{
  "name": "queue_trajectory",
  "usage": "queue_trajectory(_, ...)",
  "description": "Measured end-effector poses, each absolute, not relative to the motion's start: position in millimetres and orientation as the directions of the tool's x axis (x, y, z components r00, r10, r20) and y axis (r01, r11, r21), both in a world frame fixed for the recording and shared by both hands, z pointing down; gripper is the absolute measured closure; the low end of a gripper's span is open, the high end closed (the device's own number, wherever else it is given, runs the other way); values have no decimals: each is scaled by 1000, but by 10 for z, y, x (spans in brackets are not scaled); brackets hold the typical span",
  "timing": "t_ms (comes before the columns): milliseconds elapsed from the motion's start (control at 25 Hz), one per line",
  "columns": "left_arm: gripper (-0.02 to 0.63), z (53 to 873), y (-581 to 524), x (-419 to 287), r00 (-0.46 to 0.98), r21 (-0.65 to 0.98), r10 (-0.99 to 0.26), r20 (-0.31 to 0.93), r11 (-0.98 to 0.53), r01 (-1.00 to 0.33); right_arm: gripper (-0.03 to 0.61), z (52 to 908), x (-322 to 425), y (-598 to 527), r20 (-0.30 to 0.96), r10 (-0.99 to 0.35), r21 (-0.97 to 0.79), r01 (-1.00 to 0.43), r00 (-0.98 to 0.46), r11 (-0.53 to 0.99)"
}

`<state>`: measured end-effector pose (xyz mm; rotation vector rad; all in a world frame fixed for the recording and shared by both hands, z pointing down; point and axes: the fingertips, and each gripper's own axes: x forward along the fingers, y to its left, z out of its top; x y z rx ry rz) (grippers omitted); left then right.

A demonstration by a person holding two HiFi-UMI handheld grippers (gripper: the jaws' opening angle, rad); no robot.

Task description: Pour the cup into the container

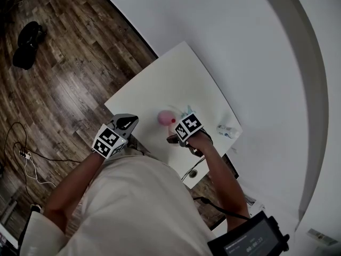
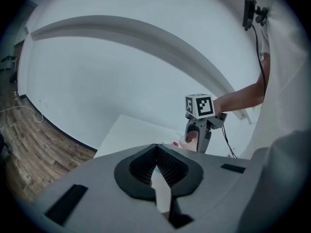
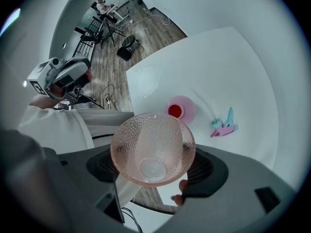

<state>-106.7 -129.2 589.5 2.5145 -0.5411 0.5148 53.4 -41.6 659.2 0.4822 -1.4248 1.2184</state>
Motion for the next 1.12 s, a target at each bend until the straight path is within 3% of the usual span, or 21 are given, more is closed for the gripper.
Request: queue_trajectory(1120,603,5994,-1323,-1154,846,404,-270,459,-785,-470,198,6547,544,-430,887,371,-408,-842,-274,353)
